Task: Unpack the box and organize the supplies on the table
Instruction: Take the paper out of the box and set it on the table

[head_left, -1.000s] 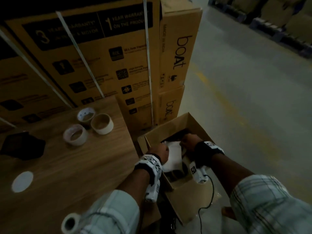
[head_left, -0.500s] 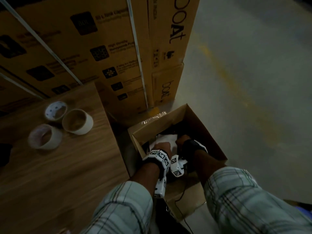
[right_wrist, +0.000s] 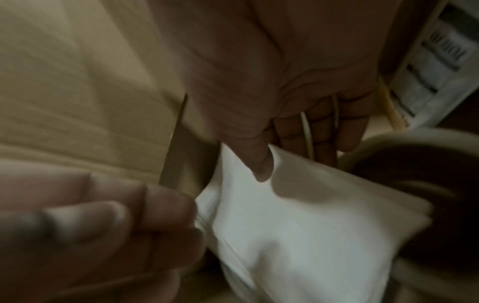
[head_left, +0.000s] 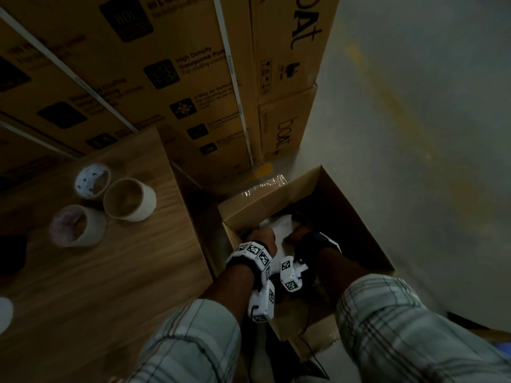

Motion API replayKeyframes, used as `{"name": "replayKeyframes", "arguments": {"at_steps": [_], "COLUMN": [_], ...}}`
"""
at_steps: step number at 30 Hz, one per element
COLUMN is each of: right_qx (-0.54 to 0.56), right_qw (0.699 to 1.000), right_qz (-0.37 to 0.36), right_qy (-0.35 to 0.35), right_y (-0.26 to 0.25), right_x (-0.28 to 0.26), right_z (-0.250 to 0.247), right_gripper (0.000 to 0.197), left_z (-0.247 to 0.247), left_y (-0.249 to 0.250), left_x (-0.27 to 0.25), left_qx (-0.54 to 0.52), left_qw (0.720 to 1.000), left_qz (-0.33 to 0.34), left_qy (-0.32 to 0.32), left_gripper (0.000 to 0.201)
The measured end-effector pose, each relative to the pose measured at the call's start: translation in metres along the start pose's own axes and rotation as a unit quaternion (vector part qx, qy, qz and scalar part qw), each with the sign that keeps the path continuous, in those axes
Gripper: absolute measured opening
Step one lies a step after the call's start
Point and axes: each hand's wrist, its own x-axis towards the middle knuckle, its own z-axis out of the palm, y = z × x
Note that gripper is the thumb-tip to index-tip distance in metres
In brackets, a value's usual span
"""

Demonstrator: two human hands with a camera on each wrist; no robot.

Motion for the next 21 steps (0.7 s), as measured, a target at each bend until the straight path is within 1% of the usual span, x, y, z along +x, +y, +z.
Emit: {"name": "replayKeyframes", "arguments": {"at_steps": [1,2,3,4,5,6,7,9,10,12,13,15,17,20,21], "right_qx": [0.012,0.031,0.048,0.066,0.076,0.085,0.085,0.086,0.092,0.059,0.046,0.045,0.064,-0.006,-0.012], "right_qw": [0.999,0.999,0.997,0.995,0.993,0.990,0.990,0.986,0.984,0.986,0.987,0.991,0.990,0.993,0.993], "right_qz": [-0.001,-0.025,-0.047,-0.079,-0.094,-0.113,-0.113,-0.139,-0.151,-0.153,-0.151,-0.124,-0.120,-0.088,-0.078], "right_qy": [-0.029,-0.032,-0.022,-0.009,0.001,0.002,-0.002,-0.011,-0.005,0.015,0.026,0.026,0.037,0.072,0.085], "right_y": [0.000,-0.003,-0.008,-0.015,-0.018,-0.022,-0.026,-0.033,-0.034,-0.034,-0.033,-0.026,-0.016,0.006,0.013], "right_x": [0.001,-0.009,-0.036,-0.066,-0.088,-0.093,-0.100,-0.117,-0.110,-0.109,-0.121,-0.127,-0.142,-0.137,-0.146], "right_z": [0.004,0.006,0.000,-0.008,-0.013,-0.013,-0.012,-0.012,-0.005,-0.004,-0.009,-0.014,-0.023,-0.043,-0.052], "right_gripper": [0.146,0.138,0.124,0.106,0.085,0.070,0.063,0.055,0.051,0.051,0.049,0.049,0.056,0.073,0.073], "left_z": [0.001,0.001,-0.001,0.001,0.002,0.002,-0.001,-0.003,-0.004,-0.005,-0.006,-0.007,-0.008,-0.016,-0.019], "left_y": [-0.003,-0.007,-0.009,-0.011,-0.011,-0.012,-0.011,-0.011,-0.011,-0.010,-0.010,-0.010,-0.009,-0.001,0.001], "left_x": [0.000,0.000,-0.002,-0.001,0.002,0.002,-0.001,-0.003,-0.003,-0.003,-0.005,-0.012,-0.019,-0.038,-0.045], "left_qx": [-0.001,-0.001,0.001,-0.007,-0.017,-0.012,-0.008,-0.007,-0.005,-0.013,-0.018,-0.020,-0.032,-0.056,-0.064], "left_qw": [1.000,1.000,1.000,1.000,1.000,1.000,1.000,1.000,1.000,1.000,1.000,0.999,0.998,0.997,0.996], "left_qz": [-0.005,0.000,0.000,-0.004,-0.003,0.005,0.012,0.006,0.008,0.013,0.020,0.025,0.024,0.041,0.045], "left_qy": [-0.008,-0.011,-0.015,-0.014,-0.013,-0.004,0.000,-0.012,-0.012,-0.005,0.000,0.019,0.038,0.026,0.030], "left_gripper": [0.032,0.032,0.032,0.032,0.032,0.033,0.033,0.033,0.034,0.036,0.036,0.034,0.032,0.035,0.034]}}
